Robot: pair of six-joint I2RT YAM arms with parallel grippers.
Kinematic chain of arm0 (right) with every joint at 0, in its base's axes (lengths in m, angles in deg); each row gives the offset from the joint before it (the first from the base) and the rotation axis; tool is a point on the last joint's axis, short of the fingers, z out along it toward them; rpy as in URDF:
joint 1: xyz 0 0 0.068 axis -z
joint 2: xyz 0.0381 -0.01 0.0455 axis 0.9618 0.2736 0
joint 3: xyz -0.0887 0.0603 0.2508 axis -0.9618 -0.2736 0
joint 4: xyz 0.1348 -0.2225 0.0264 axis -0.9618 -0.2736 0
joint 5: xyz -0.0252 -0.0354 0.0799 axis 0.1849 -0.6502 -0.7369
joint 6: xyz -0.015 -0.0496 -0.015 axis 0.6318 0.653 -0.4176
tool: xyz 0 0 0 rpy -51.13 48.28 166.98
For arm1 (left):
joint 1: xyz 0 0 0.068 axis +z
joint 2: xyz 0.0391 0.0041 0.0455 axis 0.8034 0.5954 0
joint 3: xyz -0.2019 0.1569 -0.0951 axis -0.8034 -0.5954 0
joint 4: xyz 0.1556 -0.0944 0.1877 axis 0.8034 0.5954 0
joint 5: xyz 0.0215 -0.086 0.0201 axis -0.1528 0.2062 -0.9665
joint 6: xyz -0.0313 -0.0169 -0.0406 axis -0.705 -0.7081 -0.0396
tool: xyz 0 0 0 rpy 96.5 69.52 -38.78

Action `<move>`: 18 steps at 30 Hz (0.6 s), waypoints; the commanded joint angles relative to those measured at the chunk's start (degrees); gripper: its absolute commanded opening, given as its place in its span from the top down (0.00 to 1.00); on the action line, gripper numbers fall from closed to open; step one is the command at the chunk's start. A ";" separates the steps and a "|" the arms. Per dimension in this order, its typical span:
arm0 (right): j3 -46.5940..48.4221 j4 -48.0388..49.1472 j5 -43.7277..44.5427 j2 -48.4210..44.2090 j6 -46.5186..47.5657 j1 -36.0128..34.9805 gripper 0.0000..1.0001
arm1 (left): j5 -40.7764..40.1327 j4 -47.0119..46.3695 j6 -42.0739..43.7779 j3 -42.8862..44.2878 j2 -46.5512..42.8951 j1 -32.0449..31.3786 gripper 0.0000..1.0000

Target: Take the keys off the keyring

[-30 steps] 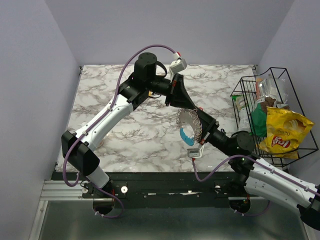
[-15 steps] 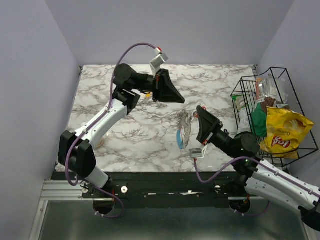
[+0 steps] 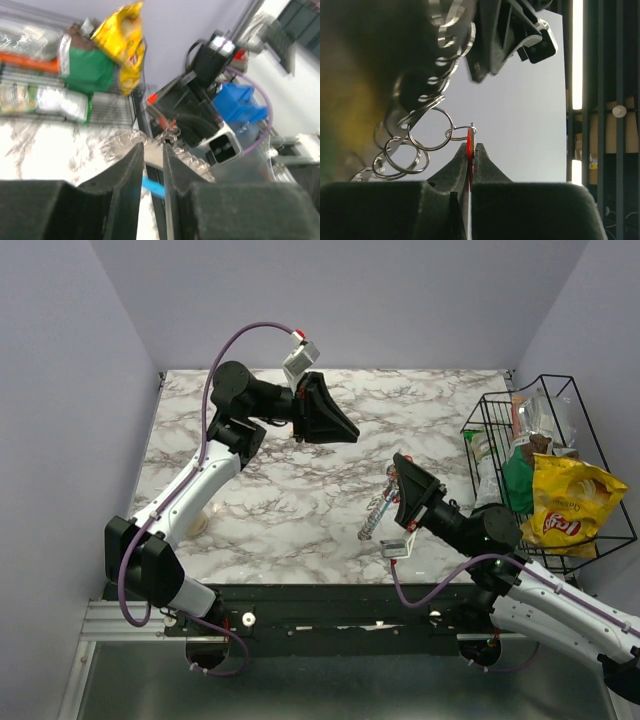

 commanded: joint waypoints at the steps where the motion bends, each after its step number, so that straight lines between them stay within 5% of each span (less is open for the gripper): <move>1: 2.44 1.85 -0.86 -0.33 32.77 -0.28 0.99 | -6.69 52.34 45.48 16.81 1.89 -2.45 0.62; 2: 2.35 1.59 -0.78 -0.33 32.59 -0.36 0.99 | -7.84 60.52 51.30 18.26 2.34 -4.46 0.61; 5: 1.82 1.23 0.19 -0.50 32.41 -0.36 0.99 | -7.33 56.32 49.00 16.96 1.74 -6.49 0.58; 18: 2.97 0.09 2.56 0.29 32.33 -0.36 0.99 | -10.92 67.63 59.27 19.50 3.75 -13.71 0.50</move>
